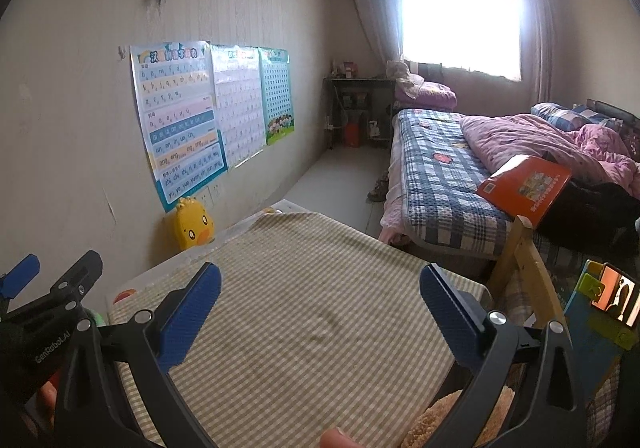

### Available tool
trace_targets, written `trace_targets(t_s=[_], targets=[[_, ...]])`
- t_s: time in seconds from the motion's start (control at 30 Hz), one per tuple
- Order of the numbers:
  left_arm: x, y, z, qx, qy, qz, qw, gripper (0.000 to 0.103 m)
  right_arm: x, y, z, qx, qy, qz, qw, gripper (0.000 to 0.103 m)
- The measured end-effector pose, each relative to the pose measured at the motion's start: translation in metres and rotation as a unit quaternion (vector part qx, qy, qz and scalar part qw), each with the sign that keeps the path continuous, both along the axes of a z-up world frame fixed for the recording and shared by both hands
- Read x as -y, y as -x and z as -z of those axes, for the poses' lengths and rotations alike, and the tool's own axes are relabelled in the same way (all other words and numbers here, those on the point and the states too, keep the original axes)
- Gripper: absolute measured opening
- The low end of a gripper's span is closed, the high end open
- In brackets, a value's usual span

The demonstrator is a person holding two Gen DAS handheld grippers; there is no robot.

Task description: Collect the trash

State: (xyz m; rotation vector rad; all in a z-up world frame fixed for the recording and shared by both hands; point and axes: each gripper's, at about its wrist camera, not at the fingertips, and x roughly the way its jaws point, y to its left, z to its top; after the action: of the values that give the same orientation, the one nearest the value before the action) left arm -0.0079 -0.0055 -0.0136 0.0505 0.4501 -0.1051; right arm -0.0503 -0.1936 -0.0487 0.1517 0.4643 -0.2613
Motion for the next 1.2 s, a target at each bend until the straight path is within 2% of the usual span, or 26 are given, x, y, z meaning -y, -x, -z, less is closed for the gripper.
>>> trace_targets(t_s=[1.2], targets=[[-0.003,-0.006,0.016,-0.032,-0.008,-0.007,0.9994,0.098,-0.004,-0.009,0.013,-0.033,-0.012,-0.004,0.999,0.096]])
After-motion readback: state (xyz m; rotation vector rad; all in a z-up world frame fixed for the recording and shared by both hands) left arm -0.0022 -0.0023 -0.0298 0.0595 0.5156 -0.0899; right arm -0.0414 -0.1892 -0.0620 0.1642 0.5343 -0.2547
